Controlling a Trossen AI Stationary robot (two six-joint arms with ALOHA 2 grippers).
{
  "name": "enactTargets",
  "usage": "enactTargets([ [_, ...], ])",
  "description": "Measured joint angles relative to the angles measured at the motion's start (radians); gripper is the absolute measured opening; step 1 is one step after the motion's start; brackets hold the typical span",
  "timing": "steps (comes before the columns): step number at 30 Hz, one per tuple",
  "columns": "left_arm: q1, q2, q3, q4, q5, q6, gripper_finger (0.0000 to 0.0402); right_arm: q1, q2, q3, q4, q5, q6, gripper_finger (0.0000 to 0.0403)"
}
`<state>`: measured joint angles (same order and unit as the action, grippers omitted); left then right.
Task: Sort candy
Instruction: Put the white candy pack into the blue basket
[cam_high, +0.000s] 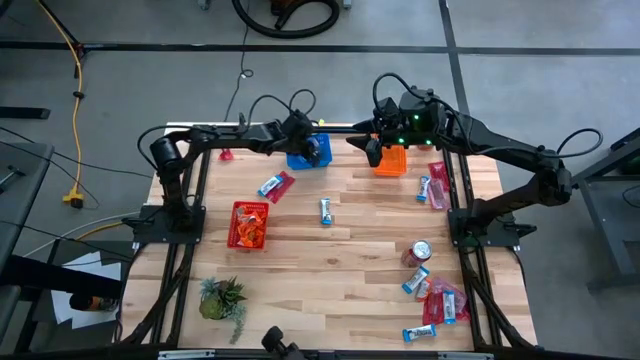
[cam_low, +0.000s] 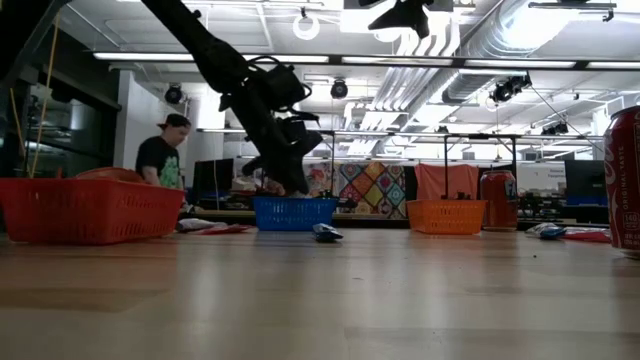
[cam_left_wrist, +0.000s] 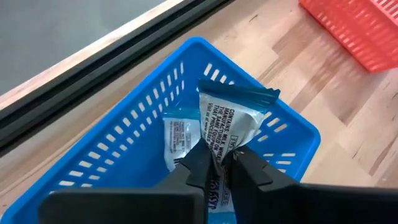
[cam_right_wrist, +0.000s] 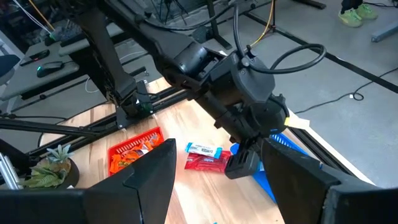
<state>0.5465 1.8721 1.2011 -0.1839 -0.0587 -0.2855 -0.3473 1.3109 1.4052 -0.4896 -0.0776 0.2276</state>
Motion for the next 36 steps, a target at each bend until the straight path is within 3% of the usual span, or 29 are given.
enactTargets([
  [9, 0.000, -0.002, 0.000, -0.023, -0.011, 0.000, 0.0071, 0.000, 0.000, 0.000, 0.000, 0.000, 0.000, 0.0232],
  [18, 0.001, -0.018, 0.000, -0.036, -0.010, -0.025, 0.0182, 0.000, 0.000, 0.000, 0.000, 0.000, 0.001, 0.0232],
  [22, 0.014, -0.095, 0.000, -0.077, 0.017, -0.025, 0.0221, 0.000, 0.000, 0.000, 0.000, 0.000, 0.000, 0.0232],
  [30, 0.017, -0.299, -0.021, -0.487, 0.070, 0.053, 0.0230, 0.000, 0.000, 0.000, 0.000, 0.000, -0.002, 0.0232],
  [36, 0.007, -0.324, -0.183, -0.515, 0.177, -0.009, 0.0228, 0.000, 0.000, 0.000, 0.000, 0.000, -0.008, 0.0232],
])
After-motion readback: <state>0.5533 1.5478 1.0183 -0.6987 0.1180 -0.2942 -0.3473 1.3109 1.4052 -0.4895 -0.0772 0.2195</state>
